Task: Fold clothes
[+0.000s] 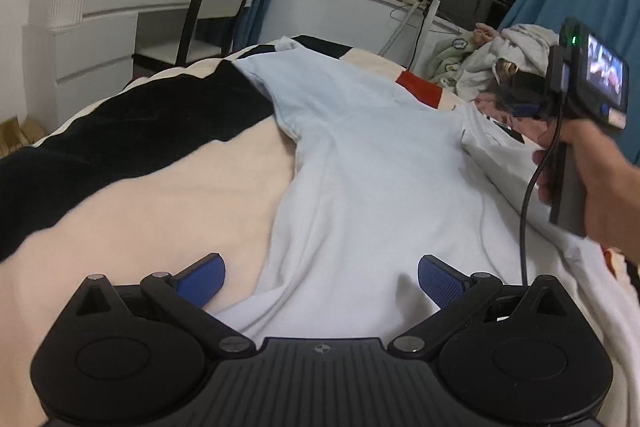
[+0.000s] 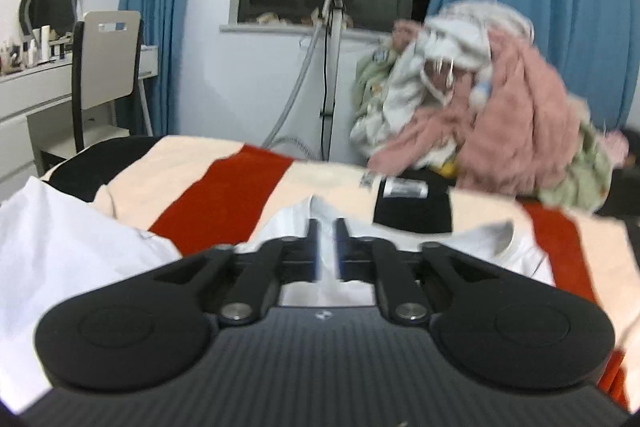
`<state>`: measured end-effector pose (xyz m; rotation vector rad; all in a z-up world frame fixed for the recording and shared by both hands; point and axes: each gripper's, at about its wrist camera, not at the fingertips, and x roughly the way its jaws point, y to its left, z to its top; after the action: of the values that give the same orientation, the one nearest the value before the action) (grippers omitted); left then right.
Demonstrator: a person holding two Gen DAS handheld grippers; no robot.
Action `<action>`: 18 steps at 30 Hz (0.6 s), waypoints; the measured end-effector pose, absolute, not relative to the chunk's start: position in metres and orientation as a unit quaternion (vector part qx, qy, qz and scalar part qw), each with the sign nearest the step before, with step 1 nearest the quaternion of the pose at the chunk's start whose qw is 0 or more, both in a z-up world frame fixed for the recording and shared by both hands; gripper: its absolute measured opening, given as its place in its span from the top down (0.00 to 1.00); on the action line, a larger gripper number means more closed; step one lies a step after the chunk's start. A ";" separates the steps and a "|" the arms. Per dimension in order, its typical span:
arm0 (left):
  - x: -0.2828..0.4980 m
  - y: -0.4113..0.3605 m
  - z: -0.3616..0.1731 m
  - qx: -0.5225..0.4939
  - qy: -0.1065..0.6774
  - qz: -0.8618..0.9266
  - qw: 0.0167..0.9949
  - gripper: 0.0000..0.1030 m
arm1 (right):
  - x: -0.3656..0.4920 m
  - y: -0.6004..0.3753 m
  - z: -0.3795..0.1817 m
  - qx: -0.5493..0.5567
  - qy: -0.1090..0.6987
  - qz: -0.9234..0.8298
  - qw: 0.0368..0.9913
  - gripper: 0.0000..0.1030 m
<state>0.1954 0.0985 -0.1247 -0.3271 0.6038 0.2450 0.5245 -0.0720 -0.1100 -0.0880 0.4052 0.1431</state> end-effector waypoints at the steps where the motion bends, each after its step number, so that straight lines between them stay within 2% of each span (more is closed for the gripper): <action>1: 0.196 0.096 -0.125 -0.154 0.296 0.120 0.935 0.00 | 0.521 -0.072 -0.106 -0.039 0.200 0.074 0.976 0.34; 2: 0.196 0.095 -0.125 -0.150 0.294 0.119 0.936 0.00 | 0.513 -0.072 -0.101 -0.034 0.191 0.078 0.978 0.22; 3: 0.194 0.095 -0.127 -0.151 0.292 0.117 0.937 0.00 | 0.506 -0.073 -0.095 -0.029 0.179 0.081 0.980 0.16; 9: 0.188 0.095 -0.121 -0.161 0.286 0.108 0.938 0.00 | 0.435 -0.105 -0.054 0.032 0.163 0.100 0.981 0.17; 18: 0.159 0.078 -0.093 -0.127 0.255 0.075 0.956 0.00 | 0.229 -0.165 -0.043 0.076 0.152 0.085 0.982 0.17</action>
<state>0.1587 0.0783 -0.0929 -0.2570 0.5177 0.1525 0.2289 -0.1655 -0.0433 0.1526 0.3064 0.1712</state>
